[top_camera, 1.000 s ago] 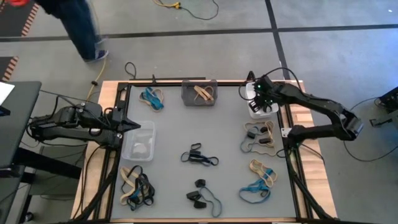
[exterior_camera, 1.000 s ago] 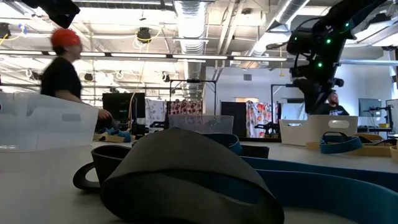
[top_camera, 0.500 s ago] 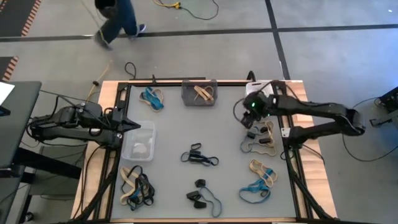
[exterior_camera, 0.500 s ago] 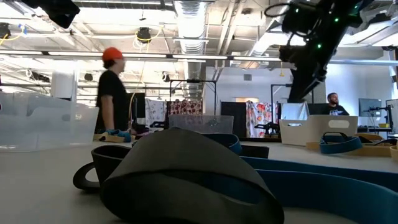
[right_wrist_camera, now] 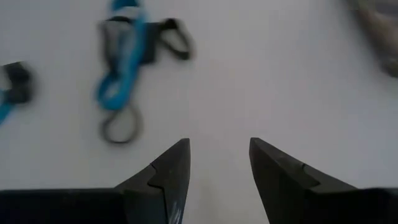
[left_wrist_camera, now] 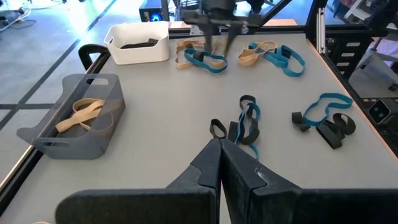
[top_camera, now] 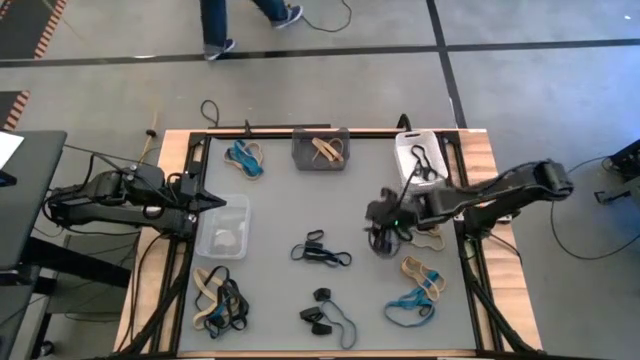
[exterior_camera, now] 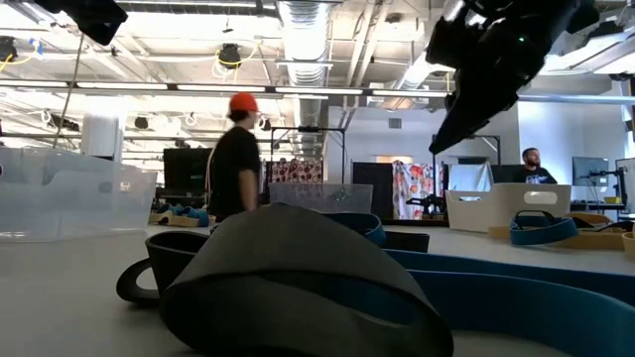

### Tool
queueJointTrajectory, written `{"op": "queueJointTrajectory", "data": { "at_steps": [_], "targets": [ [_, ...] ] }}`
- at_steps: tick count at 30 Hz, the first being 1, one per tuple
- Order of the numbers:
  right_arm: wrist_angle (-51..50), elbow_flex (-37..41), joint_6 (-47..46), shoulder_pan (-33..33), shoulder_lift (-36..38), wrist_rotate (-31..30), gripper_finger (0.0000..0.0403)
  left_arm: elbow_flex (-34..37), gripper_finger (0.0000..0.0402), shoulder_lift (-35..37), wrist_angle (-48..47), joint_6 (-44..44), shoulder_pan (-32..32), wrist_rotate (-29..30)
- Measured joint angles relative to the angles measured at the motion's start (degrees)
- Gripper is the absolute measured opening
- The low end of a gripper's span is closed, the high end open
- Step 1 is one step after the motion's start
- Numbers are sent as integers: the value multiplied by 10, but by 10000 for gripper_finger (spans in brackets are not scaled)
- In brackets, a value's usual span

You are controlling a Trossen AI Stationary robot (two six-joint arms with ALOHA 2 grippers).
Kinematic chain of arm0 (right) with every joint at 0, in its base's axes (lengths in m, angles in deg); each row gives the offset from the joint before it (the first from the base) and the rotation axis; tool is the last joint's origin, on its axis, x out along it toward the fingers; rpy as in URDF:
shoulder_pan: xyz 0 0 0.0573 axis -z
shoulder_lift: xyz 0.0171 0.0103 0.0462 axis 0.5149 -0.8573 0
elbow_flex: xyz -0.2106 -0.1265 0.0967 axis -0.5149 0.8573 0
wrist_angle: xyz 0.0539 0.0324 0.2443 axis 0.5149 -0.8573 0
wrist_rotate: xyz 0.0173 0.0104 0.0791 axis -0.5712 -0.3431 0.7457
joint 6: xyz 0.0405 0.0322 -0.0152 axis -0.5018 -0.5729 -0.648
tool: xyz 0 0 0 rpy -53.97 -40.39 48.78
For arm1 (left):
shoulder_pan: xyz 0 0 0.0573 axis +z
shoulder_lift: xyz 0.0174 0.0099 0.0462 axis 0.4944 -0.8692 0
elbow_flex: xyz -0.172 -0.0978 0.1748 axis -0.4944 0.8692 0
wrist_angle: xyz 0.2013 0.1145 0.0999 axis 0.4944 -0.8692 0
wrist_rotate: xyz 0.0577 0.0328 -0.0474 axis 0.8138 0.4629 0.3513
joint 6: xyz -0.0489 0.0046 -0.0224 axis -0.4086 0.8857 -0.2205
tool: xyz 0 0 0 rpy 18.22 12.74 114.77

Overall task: Sort rubber bands into baskets
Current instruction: Put the black rubber band into the white bin

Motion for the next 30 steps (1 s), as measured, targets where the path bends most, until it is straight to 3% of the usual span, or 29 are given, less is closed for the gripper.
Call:
{"op": "queueJointTrajectory", "data": {
  "at_steps": [8,15,30],
  "targets": [
    [137,0,37,-105,-105,-21,194,0,0,0,0,0,0,0],
    [222,0,44,-156,-166,-52,194,0,0,0,0,0,0,0],
    [279,0,29,-205,-191,-131,194,0,0,0,0,0,0,0]
  ]
}}
